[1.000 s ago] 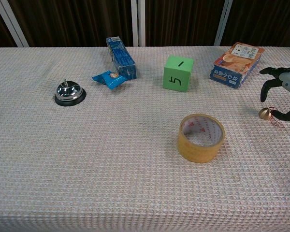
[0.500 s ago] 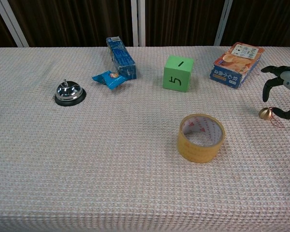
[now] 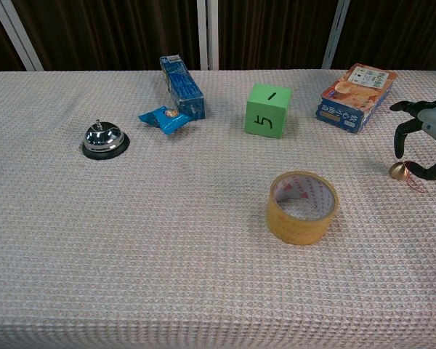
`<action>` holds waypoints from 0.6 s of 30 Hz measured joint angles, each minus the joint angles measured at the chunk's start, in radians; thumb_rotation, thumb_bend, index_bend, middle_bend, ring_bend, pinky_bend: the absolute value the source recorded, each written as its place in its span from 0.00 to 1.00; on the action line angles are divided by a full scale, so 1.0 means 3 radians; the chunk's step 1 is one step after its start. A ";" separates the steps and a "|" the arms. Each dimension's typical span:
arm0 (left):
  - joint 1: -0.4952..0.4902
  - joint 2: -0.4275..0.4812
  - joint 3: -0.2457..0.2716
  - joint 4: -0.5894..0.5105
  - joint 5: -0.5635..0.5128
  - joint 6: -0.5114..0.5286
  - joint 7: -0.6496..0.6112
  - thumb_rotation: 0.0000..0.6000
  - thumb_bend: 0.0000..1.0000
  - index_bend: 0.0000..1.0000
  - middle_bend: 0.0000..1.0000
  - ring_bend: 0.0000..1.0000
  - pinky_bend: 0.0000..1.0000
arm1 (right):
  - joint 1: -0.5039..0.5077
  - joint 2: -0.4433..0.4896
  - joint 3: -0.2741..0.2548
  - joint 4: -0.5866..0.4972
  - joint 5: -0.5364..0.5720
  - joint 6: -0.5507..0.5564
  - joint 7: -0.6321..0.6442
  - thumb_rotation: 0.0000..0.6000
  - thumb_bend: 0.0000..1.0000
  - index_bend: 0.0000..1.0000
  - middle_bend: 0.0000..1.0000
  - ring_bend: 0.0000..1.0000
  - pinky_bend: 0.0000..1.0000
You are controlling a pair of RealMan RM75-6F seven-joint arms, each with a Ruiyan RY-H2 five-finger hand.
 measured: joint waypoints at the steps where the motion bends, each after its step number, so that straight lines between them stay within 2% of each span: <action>1: -0.0001 0.0002 0.0000 -0.0001 -0.0004 -0.0004 -0.0003 0.82 0.13 0.11 0.12 0.13 0.18 | 0.0000 -0.0001 0.0001 -0.0001 0.0003 0.0002 -0.0007 1.00 0.34 0.49 0.02 0.00 0.00; 18: 0.0000 0.0019 0.0005 -0.0005 -0.0052 -0.0040 -0.0011 0.82 0.13 0.11 0.12 0.13 0.18 | 0.0009 -0.0048 0.0002 0.0042 0.0063 -0.0010 -0.0063 1.00 0.34 0.52 0.02 0.00 0.00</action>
